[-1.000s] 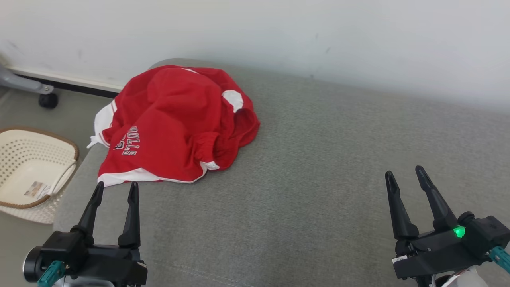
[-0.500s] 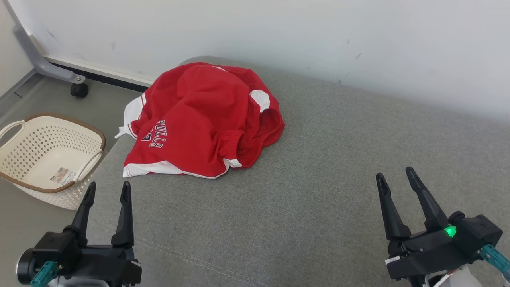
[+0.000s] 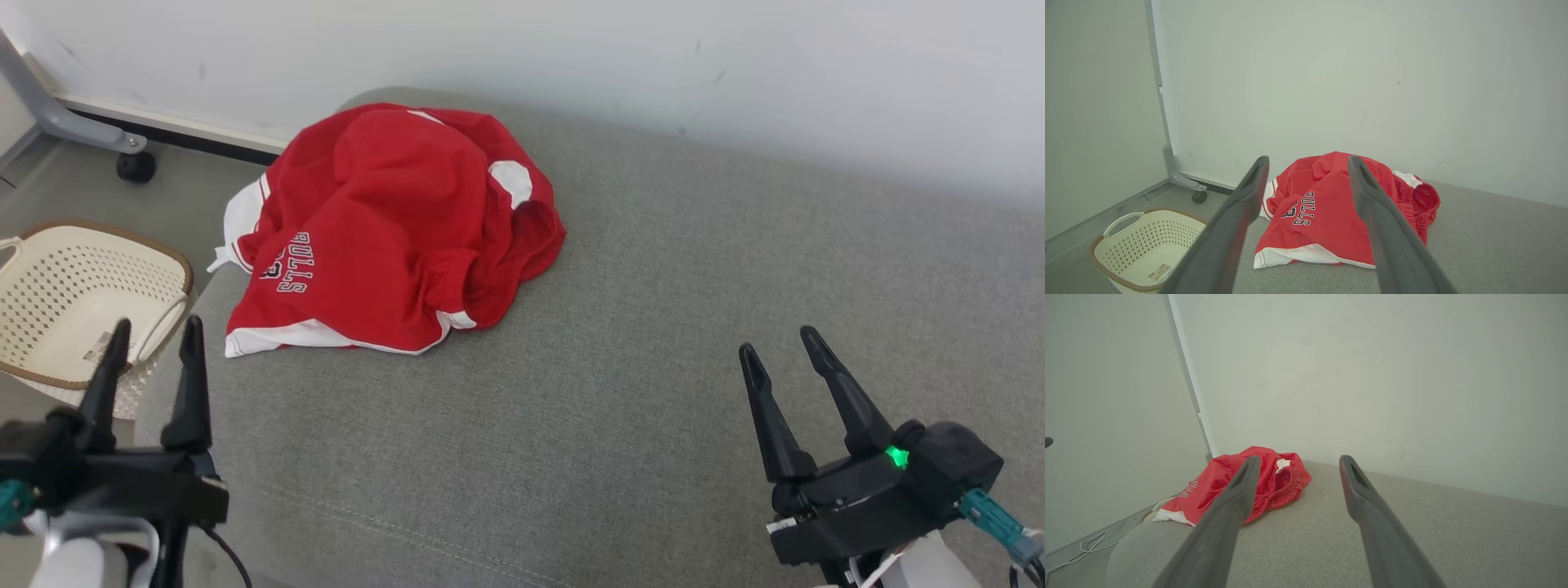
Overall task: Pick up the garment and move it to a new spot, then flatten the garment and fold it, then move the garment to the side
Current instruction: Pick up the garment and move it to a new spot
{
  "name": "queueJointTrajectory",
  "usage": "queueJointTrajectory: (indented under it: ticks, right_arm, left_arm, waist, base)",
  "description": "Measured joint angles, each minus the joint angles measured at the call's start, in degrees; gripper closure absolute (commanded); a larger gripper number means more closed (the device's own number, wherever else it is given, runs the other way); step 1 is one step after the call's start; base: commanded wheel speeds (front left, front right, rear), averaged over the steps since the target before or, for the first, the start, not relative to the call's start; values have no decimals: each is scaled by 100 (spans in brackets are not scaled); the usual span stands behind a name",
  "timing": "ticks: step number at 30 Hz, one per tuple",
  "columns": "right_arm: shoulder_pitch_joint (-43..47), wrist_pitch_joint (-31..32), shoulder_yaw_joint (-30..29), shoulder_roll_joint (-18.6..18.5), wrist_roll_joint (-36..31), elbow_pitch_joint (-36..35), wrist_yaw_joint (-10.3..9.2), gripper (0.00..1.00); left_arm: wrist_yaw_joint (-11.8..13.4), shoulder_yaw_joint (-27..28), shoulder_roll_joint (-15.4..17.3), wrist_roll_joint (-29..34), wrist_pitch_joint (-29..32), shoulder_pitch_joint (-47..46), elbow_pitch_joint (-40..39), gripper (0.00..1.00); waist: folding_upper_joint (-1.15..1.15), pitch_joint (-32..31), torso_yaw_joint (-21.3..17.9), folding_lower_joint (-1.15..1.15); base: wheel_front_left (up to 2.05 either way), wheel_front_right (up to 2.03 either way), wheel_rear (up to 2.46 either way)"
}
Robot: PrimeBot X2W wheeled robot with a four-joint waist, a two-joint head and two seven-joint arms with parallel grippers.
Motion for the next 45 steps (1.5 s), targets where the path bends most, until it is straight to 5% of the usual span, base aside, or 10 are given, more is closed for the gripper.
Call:
queueJointTrajectory:
  ticks: [25, 45]
  right_arm:
    - [-1026, -1, 146, 113, -301, 40, 7, 0]
    - [-1337, -1, 93, 148, -404, 156, 5, 0]
  left_arm:
    - [-232, 241, 1233, -1530, 1993, -2202, 2580, 0]
    - [-235, -587, 1515, -2282, 3274, -2633, 3654, 0]
  waist:
    - [0, 1276, -926, 1]
    - [1, 1957, -1378, 1]
  base:
    - [0, 0, 0]
    - [0, 0, 0]
